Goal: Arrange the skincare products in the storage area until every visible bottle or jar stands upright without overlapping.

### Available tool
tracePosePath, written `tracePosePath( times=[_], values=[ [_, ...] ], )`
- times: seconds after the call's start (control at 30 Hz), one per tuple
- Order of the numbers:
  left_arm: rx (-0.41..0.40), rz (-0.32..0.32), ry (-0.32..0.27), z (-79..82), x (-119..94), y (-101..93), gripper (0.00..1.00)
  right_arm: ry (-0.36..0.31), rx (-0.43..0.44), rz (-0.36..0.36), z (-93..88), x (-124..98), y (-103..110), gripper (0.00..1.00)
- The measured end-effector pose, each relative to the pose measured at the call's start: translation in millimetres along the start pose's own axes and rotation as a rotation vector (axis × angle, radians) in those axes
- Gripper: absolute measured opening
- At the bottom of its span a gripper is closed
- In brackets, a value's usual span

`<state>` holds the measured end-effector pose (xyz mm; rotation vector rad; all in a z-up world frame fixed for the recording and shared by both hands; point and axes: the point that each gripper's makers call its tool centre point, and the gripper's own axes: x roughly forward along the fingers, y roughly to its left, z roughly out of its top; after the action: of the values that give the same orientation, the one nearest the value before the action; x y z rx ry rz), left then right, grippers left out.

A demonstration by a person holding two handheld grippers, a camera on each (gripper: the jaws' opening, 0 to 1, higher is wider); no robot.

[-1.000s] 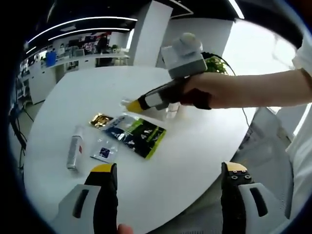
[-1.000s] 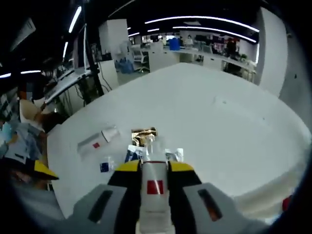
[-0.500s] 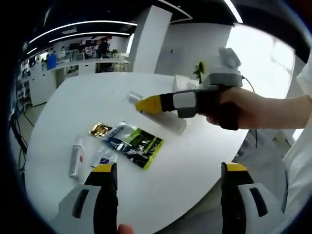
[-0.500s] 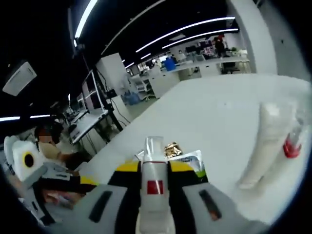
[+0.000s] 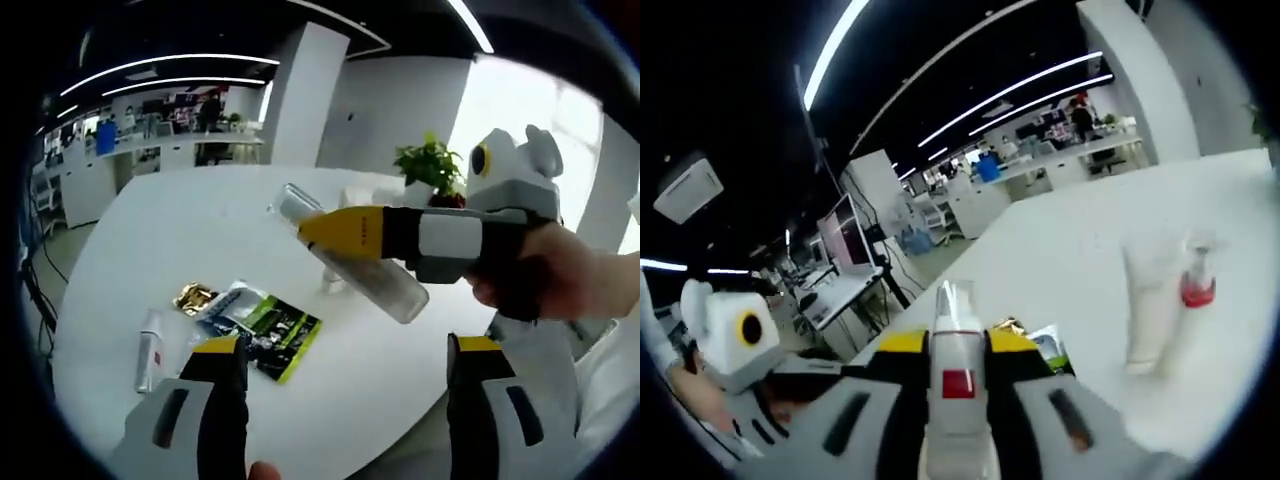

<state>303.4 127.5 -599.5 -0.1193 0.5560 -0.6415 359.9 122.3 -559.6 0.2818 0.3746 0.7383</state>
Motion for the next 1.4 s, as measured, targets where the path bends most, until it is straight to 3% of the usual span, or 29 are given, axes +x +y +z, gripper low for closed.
tracePosePath(
  times=[0.5,0.8,1.03,1.27,1.4],
  values=[
    [0.053,-0.013,-0.018,9.7,-3.6,-27.9,0.8,-0.091,-0.045,-0.009,8.9,-40.4,22.6,0.2],
    [0.078,-0.018,-0.002,4.7,-1.1,-40.3,0.83,-0.123,-0.054,-0.037,14.7,-65.5,14.9,0.2],
    [0.089,-0.001,0.009,2.7,-0.4,-36.1,0.8,-0.146,-0.044,-0.068,22.2,-82.5,1.2,0.2],
    [0.111,-0.1,-0.023,12.6,7.1,-72.6,0.77,-0.156,-0.037,-0.079,24.1,-83.6,-0.2,0.2],
    [0.097,-0.115,-0.035,16.7,13.5,-80.1,0.76,-0.148,-0.07,-0.053,23.8,-81.2,7.8,0.2]
  ],
)
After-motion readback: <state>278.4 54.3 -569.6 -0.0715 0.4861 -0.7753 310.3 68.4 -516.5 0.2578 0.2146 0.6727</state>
